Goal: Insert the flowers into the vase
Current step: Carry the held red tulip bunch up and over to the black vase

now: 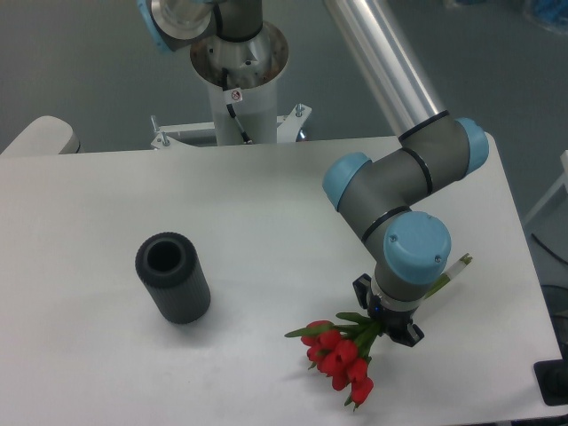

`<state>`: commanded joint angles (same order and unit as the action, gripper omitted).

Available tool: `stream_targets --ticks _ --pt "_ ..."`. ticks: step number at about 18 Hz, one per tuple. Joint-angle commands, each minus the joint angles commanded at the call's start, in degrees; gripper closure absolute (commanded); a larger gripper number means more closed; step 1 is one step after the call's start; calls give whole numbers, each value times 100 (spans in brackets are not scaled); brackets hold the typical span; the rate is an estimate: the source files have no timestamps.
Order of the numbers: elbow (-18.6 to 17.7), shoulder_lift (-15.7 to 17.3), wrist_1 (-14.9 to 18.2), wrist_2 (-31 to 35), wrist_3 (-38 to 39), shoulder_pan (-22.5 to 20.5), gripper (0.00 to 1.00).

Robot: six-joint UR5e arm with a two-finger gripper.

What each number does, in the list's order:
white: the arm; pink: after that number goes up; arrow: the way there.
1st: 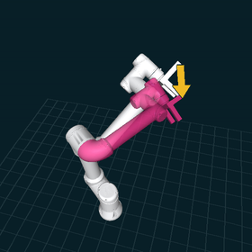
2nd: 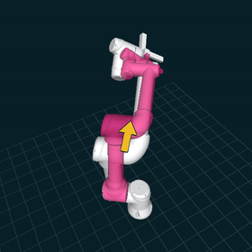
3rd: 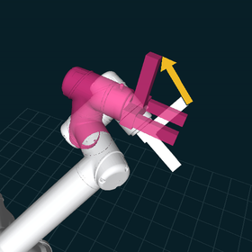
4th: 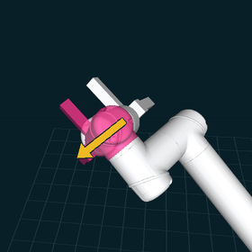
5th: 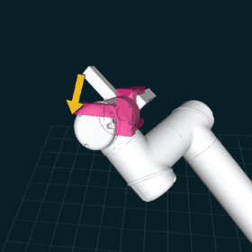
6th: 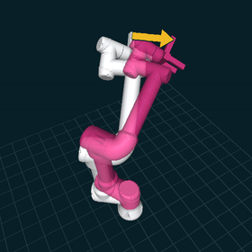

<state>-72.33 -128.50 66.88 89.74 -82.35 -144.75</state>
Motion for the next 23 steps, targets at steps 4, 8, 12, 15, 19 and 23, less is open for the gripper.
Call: stream_targets --ticks 4,8,12,15,19,23 --pt "-9 0 0 0 0 17 91" --pt "-18 18 9 9 79 96 91" --pt "-131 79 0 -79 368 219 91" --pt "-184 149 -122 -429 684 386 93" --pt "-185 246 -184 -1054 896 465 94" --pt "-193 395 -456 -1737 1405 501 94"
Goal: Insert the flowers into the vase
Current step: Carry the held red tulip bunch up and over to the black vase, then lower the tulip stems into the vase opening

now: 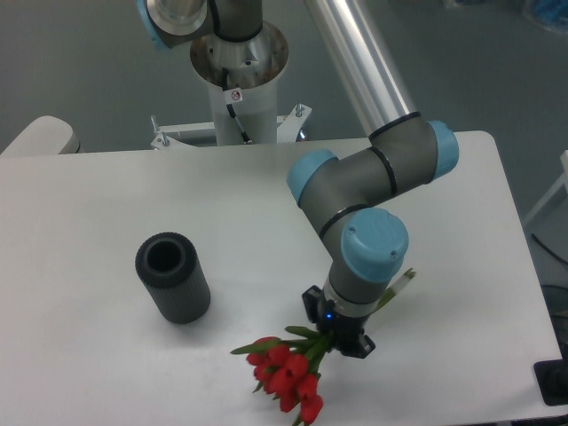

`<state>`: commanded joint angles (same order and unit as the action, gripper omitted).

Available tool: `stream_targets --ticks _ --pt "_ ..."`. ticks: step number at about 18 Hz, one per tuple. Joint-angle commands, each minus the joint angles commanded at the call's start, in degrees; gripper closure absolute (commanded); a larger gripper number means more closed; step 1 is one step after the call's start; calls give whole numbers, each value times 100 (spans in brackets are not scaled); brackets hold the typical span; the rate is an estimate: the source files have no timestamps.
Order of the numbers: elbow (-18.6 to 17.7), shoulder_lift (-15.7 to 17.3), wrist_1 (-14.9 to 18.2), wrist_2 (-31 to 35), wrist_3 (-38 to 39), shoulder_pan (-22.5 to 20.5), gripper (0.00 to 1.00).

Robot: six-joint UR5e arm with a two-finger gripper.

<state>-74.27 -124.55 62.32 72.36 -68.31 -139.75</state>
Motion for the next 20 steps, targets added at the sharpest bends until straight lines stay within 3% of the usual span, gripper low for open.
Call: stream_targets --ticks 7,20 --pt "0 378 -71 -2285 668 -18 95" --pt "-553 1231 -115 -4852 836 -105 95"
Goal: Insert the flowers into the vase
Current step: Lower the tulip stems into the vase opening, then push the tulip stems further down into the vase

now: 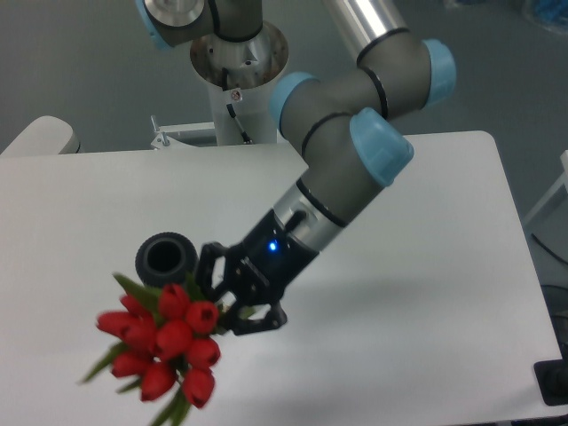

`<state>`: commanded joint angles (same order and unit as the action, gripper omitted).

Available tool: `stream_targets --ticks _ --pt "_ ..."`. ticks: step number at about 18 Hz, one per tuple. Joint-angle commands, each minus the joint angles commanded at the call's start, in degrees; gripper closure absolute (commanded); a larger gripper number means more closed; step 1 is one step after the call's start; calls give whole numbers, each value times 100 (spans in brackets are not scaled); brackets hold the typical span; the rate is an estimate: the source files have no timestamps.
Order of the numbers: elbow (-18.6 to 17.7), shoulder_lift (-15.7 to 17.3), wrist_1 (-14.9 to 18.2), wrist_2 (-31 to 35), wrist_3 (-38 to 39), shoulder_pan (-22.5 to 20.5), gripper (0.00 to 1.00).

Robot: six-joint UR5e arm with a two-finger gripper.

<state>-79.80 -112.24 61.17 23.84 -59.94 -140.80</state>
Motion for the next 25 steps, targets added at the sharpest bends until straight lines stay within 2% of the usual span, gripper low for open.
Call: stream_targets --ticks 3,5,6,8,25 --pt "-324 132 -113 -589 -9 -70 94" --pt "-842 413 -490 -1073 -9 -114 94" --pt "-1044 527 -675 -1127 -9 -114 94" --pt "-1414 720 -843 -1127 -17 -141 94" --pt "-2066 949 -905 -1672 -263 -193 90"
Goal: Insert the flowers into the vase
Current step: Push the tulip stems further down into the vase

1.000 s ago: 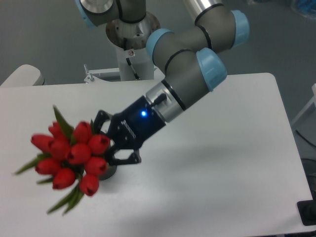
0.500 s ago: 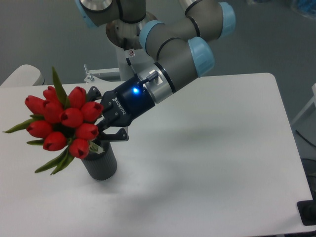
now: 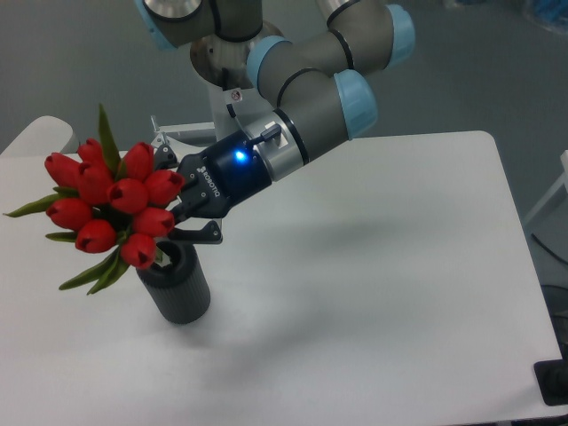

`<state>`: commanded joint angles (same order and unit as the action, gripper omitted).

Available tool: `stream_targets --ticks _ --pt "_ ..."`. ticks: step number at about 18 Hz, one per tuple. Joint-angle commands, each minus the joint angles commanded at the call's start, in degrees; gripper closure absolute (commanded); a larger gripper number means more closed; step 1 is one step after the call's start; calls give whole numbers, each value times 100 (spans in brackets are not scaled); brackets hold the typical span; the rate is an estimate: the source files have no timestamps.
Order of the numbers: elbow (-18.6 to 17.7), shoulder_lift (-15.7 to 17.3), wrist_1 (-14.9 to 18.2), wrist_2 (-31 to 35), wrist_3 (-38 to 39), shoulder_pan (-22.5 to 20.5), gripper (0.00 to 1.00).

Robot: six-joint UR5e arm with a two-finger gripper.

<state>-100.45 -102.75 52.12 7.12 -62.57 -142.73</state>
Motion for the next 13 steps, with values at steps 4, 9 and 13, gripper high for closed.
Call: stream_targets --ticks 4,9,13 --pt "-255 26 0 -9 -439 9 89" --pt "-457 62 0 -9 -519 17 88" --pt "-685 62 0 0 -922 9 85"
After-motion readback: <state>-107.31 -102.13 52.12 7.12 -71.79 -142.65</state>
